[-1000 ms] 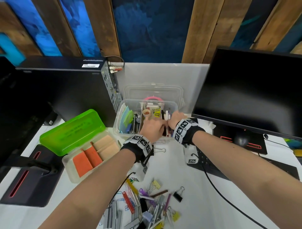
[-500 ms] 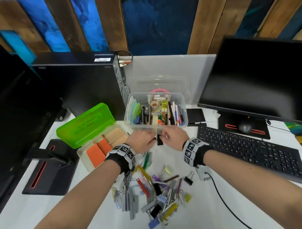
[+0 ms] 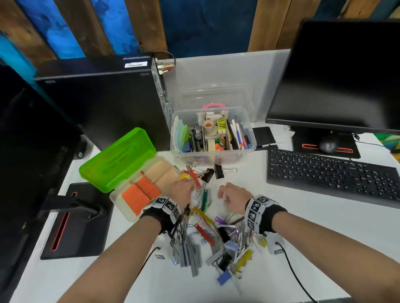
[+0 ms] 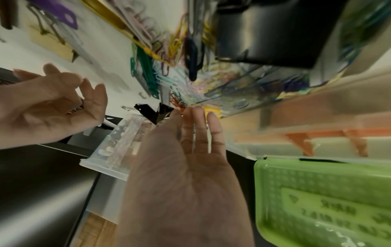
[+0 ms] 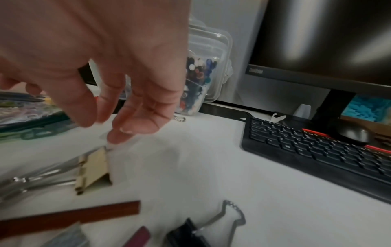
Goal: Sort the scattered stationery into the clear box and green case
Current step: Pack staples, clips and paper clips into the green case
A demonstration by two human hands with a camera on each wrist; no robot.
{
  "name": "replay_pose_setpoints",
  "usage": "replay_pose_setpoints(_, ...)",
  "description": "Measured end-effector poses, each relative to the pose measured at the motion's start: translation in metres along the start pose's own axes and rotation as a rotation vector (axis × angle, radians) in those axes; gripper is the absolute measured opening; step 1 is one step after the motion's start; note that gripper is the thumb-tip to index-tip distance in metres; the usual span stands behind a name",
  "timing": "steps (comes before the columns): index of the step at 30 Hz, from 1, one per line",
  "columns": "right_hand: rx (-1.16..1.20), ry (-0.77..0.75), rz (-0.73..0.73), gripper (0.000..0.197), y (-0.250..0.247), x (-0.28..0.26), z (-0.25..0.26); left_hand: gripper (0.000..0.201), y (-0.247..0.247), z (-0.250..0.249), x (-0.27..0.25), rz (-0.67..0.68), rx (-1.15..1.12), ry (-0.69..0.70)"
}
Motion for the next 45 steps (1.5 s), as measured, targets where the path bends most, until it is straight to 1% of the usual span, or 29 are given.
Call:
replay_pose_setpoints(3,-0.019,-0.083,0.107,0.02,0.012,-0.004,0.022,0.016,0.003,0.006,-0.006,-0.003,-0.01,0.017)
replay_pose_setpoints(4,-0.048,-0.12,0.145,0.022,0.017,-0.008,0.031,0.016,0.003,0.007,-0.008,-0.012,-0.01,0.022)
replay_pose_setpoints(7,-0.205,-0.279,0.173,0.041,0.028,-0.03,0.063,0.016,0.002,0.005,-0.014,-0.036,-0.005,0.035)
replay_pose_setpoints(10,-0.459,-0.516,0.157,0.066,0.047,-0.067,0.085,0.017,0.005,0.0,-0.02,-0.018,-0.008,0.037)
replay_pose_setpoints(13,-0.577,-0.715,0.204,0.075,0.078,-0.099,0.087,0.018,0.004,-0.005,-0.024,-0.022,-0.024,0.022)
replay_pose_setpoints(16,-0.58,-0.87,0.202,0.074,0.106,-0.123,0.078,0.018,0.001,-0.007,-0.026,-0.048,-0.056,-0.005)
replay_pose_setpoints(18,-0.693,-0.932,0.2,0.073,0.125,-0.134,0.063,0.018,0.0,-0.007,-0.027,-0.059,-0.056,-0.032)
replay_pose_setpoints(20,-0.81,-0.939,0.131,0.072,0.136,-0.133,0.049,0.019,0.0,-0.008,-0.025,-0.076,-0.04,-0.056)
replay_pose_setpoints(23,-0.792,-0.952,0.04,0.068,0.139,-0.126,0.04,0.022,0.005,-0.012,-0.021,-0.054,-0.058,-0.087)
replay_pose_setpoints(25,-0.783,-0.924,0.003,0.065,0.132,-0.114,0.034,0.022,0.008,-0.013,-0.02,-0.051,-0.081,-0.128)
replay_pose_setpoints(28,-0.777,-0.841,0.017,0.063,0.121,-0.089,0.026,0.024,0.009,-0.015,-0.017,-0.052,-0.101,-0.158)
replay_pose_setpoints(33,-0.789,-0.783,0.031,0.06,0.104,-0.056,0.027,0.024,0.007,-0.008,-0.015,-0.016,-0.1,-0.145)
replay_pose_setpoints(38,-0.753,-0.717,0.078,0.057,0.088,-0.025,0.031,0.019,-0.001,0.006,-0.019,-0.042,-0.128,-0.143)
replay_pose_setpoints(42,-0.782,-0.717,0.013,0.054,0.072,-0.009,0.038,0.017,-0.006,0.015,-0.021,-0.092,-0.166,-0.159)
replay_pose_setpoints(45,-0.711,-0.756,-0.079,0.061,0.061,-0.01,0.052,0.018,-0.005,0.017,-0.021,-0.065,-0.165,-0.144)
Point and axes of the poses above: each hand's wrist, its own x-axis towards the middle knuckle, its own y-axis out of the palm, z = x × y, the point moved 9 cm from there along x, towards the middle knuckle, and after that the axes turned 1 degree about y, right-handed, at the moved point
